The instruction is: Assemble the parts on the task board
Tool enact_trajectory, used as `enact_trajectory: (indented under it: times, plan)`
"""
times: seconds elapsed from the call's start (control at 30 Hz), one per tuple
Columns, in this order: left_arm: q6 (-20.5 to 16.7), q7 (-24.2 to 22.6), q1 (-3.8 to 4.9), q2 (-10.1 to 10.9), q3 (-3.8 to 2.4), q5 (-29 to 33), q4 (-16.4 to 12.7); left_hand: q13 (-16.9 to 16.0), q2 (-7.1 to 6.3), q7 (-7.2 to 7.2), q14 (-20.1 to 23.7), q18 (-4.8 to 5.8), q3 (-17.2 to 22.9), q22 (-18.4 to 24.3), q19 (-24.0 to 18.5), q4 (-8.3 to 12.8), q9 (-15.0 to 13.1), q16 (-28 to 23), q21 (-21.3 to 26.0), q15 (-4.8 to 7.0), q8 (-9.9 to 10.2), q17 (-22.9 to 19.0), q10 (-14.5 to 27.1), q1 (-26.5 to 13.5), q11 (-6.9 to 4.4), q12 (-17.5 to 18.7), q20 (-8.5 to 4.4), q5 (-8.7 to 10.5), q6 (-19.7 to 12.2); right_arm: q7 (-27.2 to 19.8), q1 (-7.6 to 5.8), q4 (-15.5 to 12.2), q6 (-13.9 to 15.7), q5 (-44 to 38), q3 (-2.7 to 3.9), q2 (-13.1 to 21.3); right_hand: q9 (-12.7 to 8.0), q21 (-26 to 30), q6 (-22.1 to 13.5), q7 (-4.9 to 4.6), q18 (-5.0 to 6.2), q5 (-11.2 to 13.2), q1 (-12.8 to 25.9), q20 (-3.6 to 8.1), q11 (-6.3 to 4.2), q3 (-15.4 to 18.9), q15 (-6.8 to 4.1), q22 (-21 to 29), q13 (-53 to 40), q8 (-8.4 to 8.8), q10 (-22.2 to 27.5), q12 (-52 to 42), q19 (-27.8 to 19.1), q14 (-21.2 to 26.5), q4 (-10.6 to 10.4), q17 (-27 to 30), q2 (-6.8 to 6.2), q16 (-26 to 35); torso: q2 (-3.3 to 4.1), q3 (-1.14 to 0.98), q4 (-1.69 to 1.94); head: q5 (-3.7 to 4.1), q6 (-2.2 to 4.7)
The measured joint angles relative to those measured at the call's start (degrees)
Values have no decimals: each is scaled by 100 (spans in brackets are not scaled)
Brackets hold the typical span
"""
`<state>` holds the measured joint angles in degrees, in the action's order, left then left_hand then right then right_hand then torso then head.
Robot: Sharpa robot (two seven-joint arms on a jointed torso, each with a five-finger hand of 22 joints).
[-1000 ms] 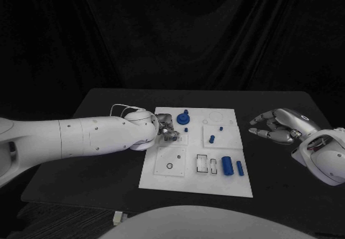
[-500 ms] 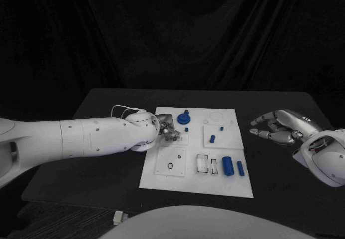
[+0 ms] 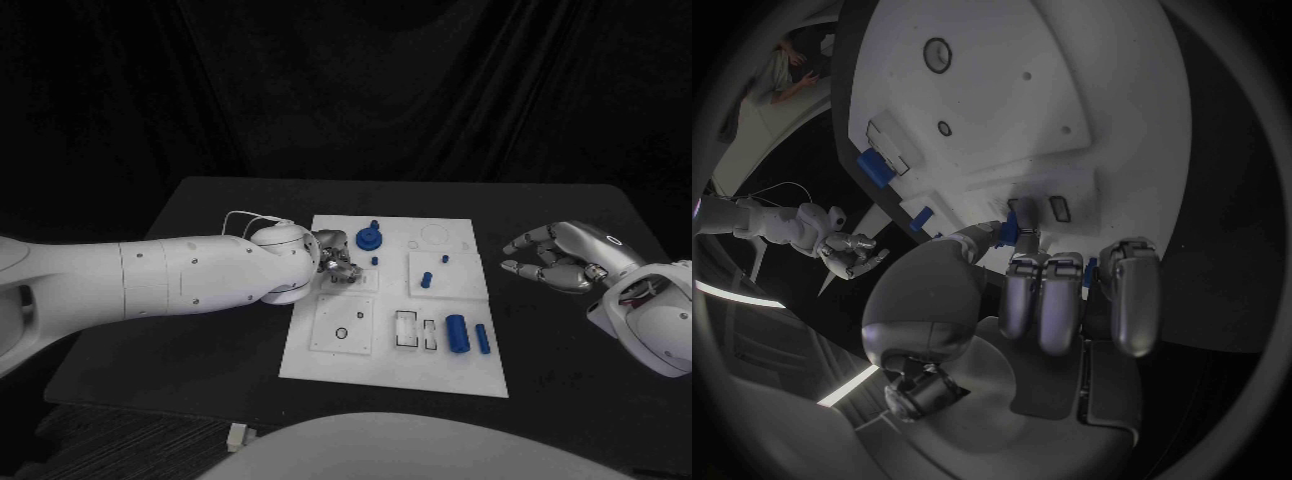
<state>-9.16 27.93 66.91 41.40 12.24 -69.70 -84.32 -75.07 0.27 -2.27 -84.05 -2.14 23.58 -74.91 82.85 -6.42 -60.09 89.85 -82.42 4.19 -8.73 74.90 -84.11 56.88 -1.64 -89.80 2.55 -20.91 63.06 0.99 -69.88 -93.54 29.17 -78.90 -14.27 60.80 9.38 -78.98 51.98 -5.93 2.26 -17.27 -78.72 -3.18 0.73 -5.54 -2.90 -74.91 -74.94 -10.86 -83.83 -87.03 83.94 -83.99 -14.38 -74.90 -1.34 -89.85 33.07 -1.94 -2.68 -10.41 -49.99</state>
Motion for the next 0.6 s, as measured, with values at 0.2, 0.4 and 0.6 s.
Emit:
enact_trajectory:
  times: [0.2,0.4,0.6]
  plan:
    - [52,5,0,9,-5,-7,-13,0,13,0,0,0,0,0,0,-33,1,0,0,0,-2,0,0,-13,0,0,0,0,0,4,9,5,-15,0,0,-2,0,0,21,-21,0,0,0,0,0,0,0,0,1,0,0,0,0,0,0,0,0,0,0,1,-1,13,0]
    - [96,11,0,17,-6,-12,-33,0,57,0,0,0,8,0,0,-87,2,0,0,0,-1,0,0,-57,0,0,0,-1,1,10,14,7,-30,0,0,-3,0,22,36,-6,0,-50,0,0,0,-32,0,0,1,0,0,0,0,0,-1,0,0,0,1,1,-1,8,0]
    - [116,16,0,20,-9,-18,-50,0,81,0,0,0,16,0,0,-126,5,0,21,0,21,0,0,-81,0,0,0,-80,1,17,18,10,-43,0,0,-5,-8,45,42,0,0,-138,-2,0,0,-47,0,-3,2,0,0,0,0,0,15,0,2,0,2,2,-2,1,0]
